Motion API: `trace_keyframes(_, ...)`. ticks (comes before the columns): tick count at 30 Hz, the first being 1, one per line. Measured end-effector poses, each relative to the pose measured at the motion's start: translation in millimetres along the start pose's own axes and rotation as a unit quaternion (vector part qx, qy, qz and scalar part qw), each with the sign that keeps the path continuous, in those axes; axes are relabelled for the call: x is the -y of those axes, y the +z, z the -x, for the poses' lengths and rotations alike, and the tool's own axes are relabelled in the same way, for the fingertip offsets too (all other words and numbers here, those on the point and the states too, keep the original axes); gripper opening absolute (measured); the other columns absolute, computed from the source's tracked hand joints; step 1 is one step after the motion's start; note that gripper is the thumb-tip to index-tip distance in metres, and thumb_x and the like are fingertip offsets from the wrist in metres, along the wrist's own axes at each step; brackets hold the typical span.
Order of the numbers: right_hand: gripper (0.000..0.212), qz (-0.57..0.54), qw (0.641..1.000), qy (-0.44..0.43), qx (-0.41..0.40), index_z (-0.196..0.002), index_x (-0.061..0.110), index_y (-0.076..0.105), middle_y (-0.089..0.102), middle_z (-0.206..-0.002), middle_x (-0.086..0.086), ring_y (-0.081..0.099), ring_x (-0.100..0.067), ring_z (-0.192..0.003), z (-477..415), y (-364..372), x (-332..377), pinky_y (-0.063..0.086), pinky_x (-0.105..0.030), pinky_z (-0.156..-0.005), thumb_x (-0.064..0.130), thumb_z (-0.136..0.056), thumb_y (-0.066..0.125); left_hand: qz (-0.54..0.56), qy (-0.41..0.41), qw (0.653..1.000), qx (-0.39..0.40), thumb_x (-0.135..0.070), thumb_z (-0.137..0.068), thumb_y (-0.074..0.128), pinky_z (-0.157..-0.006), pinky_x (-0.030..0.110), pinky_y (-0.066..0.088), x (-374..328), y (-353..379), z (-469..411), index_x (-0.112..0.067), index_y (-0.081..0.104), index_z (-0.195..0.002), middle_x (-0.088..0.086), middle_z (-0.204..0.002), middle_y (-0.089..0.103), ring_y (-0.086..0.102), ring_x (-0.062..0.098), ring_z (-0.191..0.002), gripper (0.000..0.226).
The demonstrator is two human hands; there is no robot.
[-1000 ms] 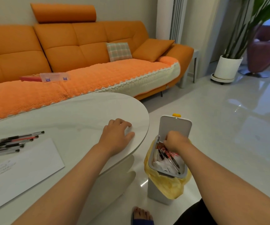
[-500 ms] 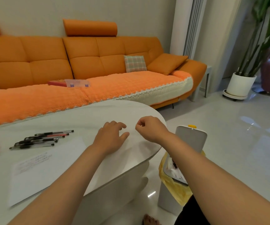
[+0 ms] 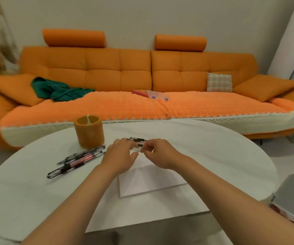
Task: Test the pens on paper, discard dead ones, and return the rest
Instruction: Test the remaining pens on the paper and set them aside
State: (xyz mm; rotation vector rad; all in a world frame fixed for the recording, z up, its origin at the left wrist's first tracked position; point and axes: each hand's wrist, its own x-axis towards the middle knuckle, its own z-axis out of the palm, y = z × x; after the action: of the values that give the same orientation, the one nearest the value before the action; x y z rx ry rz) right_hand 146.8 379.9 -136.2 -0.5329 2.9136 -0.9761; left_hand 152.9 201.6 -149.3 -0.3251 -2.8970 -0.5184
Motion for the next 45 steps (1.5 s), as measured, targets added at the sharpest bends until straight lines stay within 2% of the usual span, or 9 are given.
trace_keyframes(3, 0.024, 0.024, 0.998, -0.048, 0.037, -0.109, 0.030, 0.070, 0.065, -0.104, 0.007, 0.060, -0.011, -0.087, -25, 31, 30, 0.051, -0.028, -0.077, 0.020, -0.097, 0.051, -0.033, -0.043, 0.998, -0.017, -0.038, -0.096, 0.059, -0.091, 0.035, 0.048, 45, -21, 12, -0.031, 0.061, -0.123, -0.007, -0.112, 0.060, 0.051, 0.014, -0.106, 0.028)
trace_keyframes(7, 0.029, 0.071, 0.990, -0.114, 0.050, -0.116, 0.026, 0.071, 0.066, -0.117, 0.003, 0.057, -0.011, -0.095, -57, 63, 67, 0.045, -0.024, -0.081, 0.011, -0.097, 0.054, -0.064, -0.097, 0.993, -0.005, -0.034, -0.093, 0.064, -0.087, 0.032, 0.049, 102, -41, 27, -0.031, 0.064, -0.115, -0.005, -0.111, 0.059, 0.051, 0.016, -0.104, 0.023)
trace_keyframes(14, 0.023, 0.156, 0.968, -0.185, 0.065, -0.114, 0.022, 0.072, 0.068, -0.114, 0.000, 0.059, -0.019, -0.102, -92, 100, 90, 0.049, -0.032, -0.083, 0.017, -0.094, 0.063, -0.026, -0.123, 0.992, 0.018, -0.029, -0.088, 0.070, -0.072, 0.023, 0.044, 146, -46, 37, -0.036, 0.064, -0.105, -0.009, -0.101, 0.059, 0.052, 0.012, -0.091, 0.019)
trace_keyframes(19, 0.020, 0.188, 0.960, -0.198, 0.063, -0.113, 0.025, 0.068, 0.061, -0.116, 0.003, 0.055, -0.016, -0.102, -99, 109, 87, 0.043, -0.027, -0.081, 0.027, -0.093, 0.065, -0.015, -0.114, 0.993, 0.037, -0.023, -0.086, 0.072, -0.068, 0.021, 0.045, 155, -46, 35, -0.037, 0.064, -0.105, -0.010, -0.101, 0.062, 0.056, 0.011, -0.088, 0.025)
trace_keyframes(25, 0.017, 0.207, 0.955, -0.193, 0.085, -0.109, 0.022, 0.069, 0.062, -0.107, 0.000, 0.055, -0.018, -0.097, -100, 109, 80, 0.048, -0.032, -0.083, 0.030, -0.095, 0.061, 0.000, -0.102, 0.994, 0.048, -0.022, -0.086, 0.073, -0.074, 0.023, 0.048, 152, -46, 32, -0.034, 0.068, -0.109, -0.011, -0.103, 0.065, 0.059, 0.011, -0.092, 0.026)
trace_keyframes(33, 0.011, 0.115, 0.979, -0.136, 0.095, -0.097, 0.027, 0.057, 0.064, -0.104, 0.001, 0.056, -0.018, -0.093, -90, 72, 51, 0.047, -0.031, -0.078, 0.018, -0.100, 0.051, -0.041, -0.038, 0.998, 0.026, -0.045, -0.089, 0.068, -0.090, 0.032, 0.048, 129, -46, 22, -0.040, 0.061, -0.125, -0.009, -0.118, 0.056, 0.049, 0.013, -0.108, 0.037)
trace_keyframes(37, 0.011, 0.085, 0.987, -0.111, 0.082, -0.098, 0.027, 0.055, 0.060, -0.094, 0.004, 0.055, -0.017, -0.085, -84, 62, 27, 0.044, -0.032, -0.072, 0.022, -0.102, 0.046, -0.062, -0.032, 0.995, 0.069, -0.048, -0.091, 0.064, -0.083, 0.030, 0.049, 117, -39, 15, -0.041, 0.065, -0.119, -0.013, -0.109, 0.061, 0.052, 0.009, -0.100, 0.029)
trace_keyframes(41, 0.021, 0.070, 0.990, -0.092, 0.081, -0.109, 0.021, 0.059, 0.060, -0.096, 0.005, 0.056, -0.017, -0.088, -78, 60, 15, 0.046, -0.035, -0.077, 0.028, -0.106, 0.039, -0.064, -0.047, 0.991, 0.106, -0.042, -0.092, 0.065, -0.075, 0.027, 0.051, 112, -34, 11, -0.039, 0.066, -0.124, -0.014, -0.107, 0.064, 0.057, 0.009, -0.093, 0.032)
trace_keyframes(45, 0.029, 0.049, 0.993, -0.082, 0.068, -0.106, 0.018, 0.062, 0.063, -0.101, 0.004, 0.056, -0.013, -0.089, -79, 58, 13, 0.043, -0.029, -0.075, 0.028, -0.108, 0.034, -0.066, -0.035, 0.994, 0.080, -0.042, -0.094, 0.064, -0.079, 0.027, 0.048, 108, -33, 7, -0.036, 0.061, -0.132, -0.009, -0.114, 0.061, 0.053, 0.010, -0.097, 0.039)
